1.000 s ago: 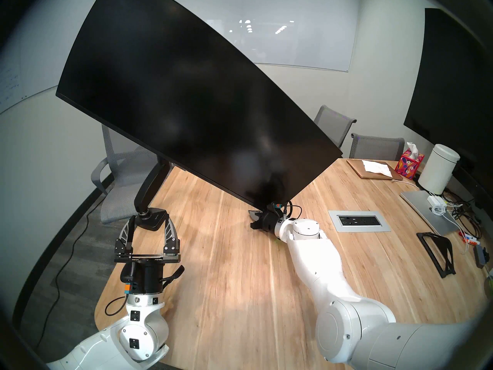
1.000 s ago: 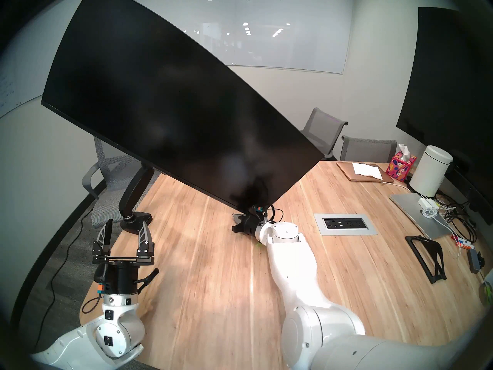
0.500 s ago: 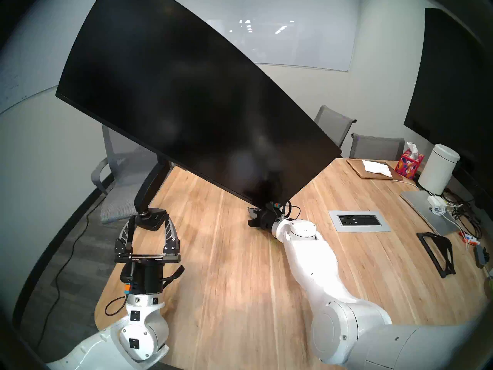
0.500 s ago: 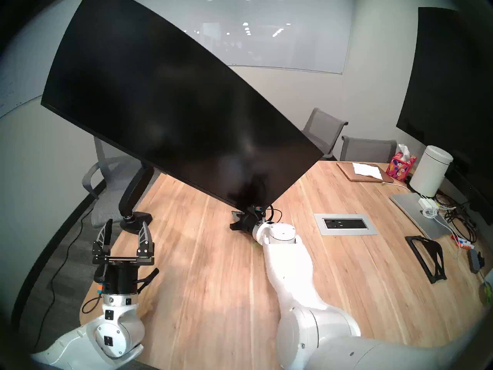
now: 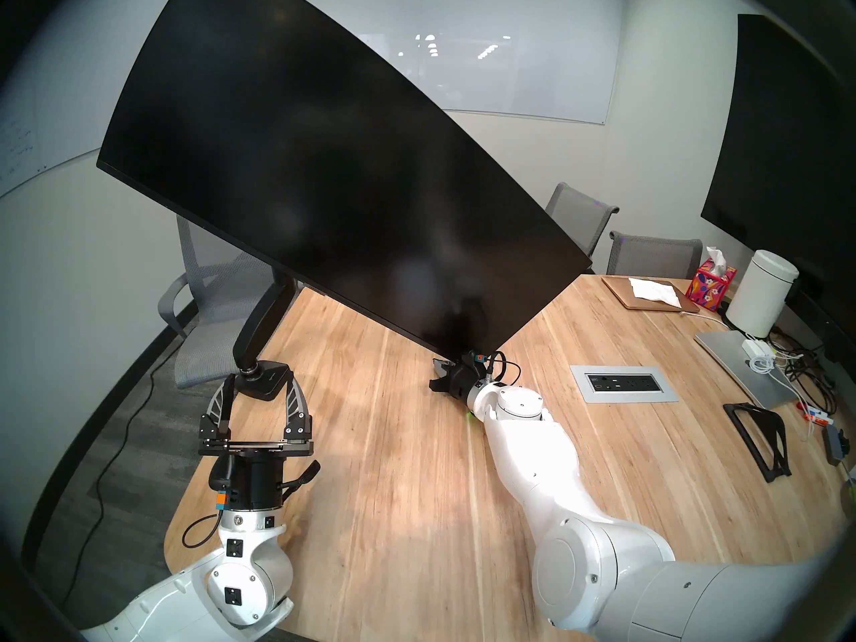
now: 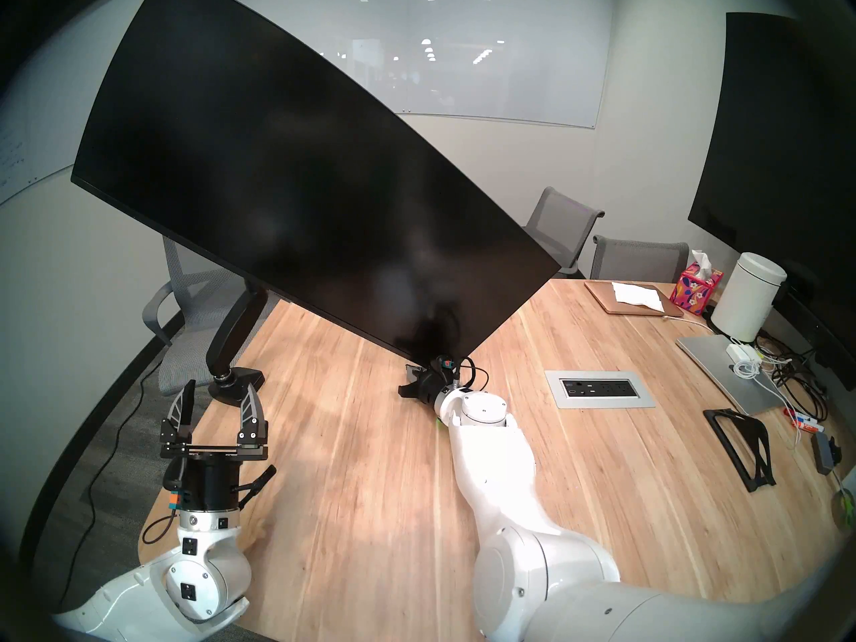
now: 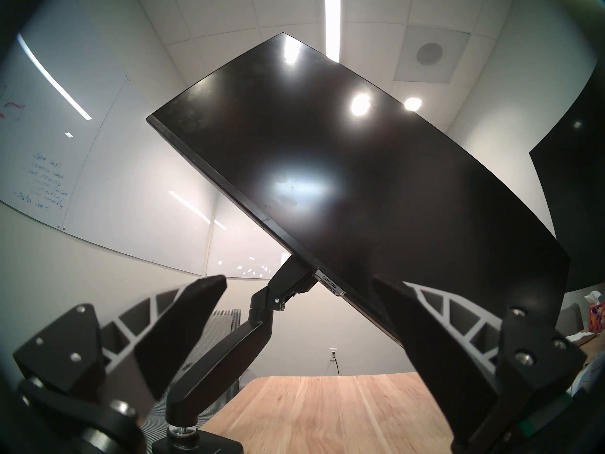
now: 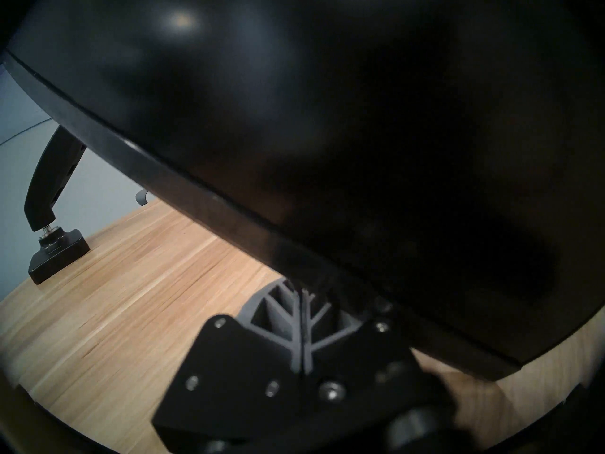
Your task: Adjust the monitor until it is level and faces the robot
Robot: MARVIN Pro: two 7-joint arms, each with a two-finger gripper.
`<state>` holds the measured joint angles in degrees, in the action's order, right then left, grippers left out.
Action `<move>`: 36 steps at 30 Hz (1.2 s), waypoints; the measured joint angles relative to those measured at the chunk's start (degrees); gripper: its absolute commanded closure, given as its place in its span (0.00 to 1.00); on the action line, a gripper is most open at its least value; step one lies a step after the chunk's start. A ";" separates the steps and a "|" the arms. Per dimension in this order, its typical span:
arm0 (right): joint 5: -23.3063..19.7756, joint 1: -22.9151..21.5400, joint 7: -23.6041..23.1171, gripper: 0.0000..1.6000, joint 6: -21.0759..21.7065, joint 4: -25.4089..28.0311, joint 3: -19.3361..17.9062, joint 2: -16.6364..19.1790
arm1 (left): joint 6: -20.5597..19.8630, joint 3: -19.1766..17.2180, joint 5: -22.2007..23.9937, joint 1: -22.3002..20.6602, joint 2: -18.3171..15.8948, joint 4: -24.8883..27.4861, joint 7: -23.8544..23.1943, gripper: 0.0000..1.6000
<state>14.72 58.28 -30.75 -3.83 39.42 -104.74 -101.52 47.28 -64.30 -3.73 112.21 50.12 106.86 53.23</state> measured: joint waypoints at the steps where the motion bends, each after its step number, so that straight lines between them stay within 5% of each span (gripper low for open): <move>1: 0.00 -0.05 0.23 1.00 -0.21 -0.11 -0.08 -0.05 | 0.00 0.00 0.00 0.00 0.00 0.00 0.00 0.00; 36: 0.90 -2.49 5.97 1.00 -5.56 -3.78 -1.96 0.15 | 0.00 0.01 0.00 -0.02 0.00 -0.02 0.00 0.00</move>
<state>15.62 55.80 -24.78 -9.39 35.63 -106.70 -101.37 47.28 -64.29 -3.73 112.19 50.13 106.83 53.23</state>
